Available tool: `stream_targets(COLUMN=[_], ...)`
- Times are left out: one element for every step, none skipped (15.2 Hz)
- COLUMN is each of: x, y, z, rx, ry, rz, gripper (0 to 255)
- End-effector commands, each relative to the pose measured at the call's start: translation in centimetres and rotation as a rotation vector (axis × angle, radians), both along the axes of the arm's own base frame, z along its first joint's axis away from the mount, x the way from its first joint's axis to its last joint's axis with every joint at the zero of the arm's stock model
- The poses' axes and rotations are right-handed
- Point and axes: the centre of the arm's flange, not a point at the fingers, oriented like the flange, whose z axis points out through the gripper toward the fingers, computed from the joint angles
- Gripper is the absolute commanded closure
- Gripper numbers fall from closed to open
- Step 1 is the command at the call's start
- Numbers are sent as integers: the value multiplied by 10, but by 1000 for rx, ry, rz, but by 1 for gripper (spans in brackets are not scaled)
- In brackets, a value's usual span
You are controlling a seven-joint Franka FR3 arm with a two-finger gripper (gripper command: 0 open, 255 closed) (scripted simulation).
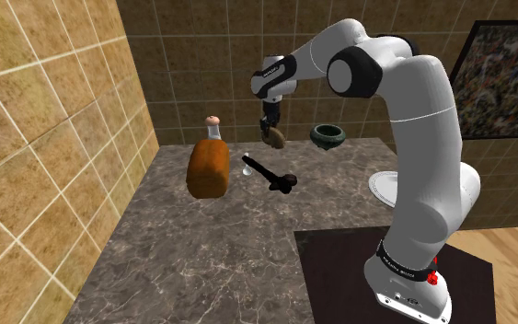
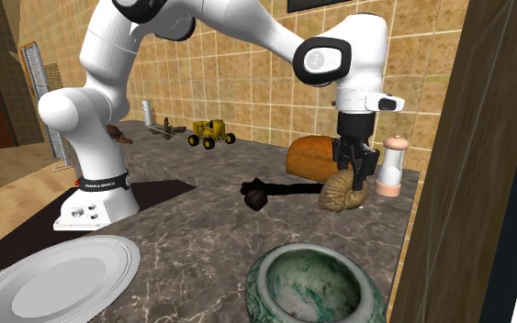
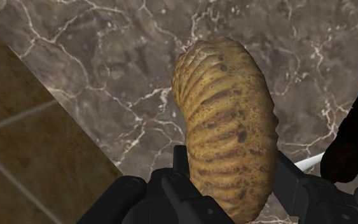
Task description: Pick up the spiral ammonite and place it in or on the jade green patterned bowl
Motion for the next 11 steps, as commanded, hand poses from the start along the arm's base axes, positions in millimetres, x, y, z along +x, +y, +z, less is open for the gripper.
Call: stream_targets(x=[0, 0, 0, 0, 0, 0, 0, 0, 0, 0, 0], y=[0, 0, 0, 0, 0, 0, 0, 0, 0, 0, 0], z=[11, 16, 22, 27, 32, 37, 43, 48, 53, 59, 64], rx=[0, 0, 0, 0, 0, 0, 0, 0, 0, 0, 0], ry=[0, 0, 0, 0, 0, 0, 0, 0, 0, 0, 0], rz=[0, 0, 0, 0, 0, 0, 0, 0, 0, 0, 0], gripper=[255, 255, 255, 255, 255, 255, 255, 255, 255, 255, 255])
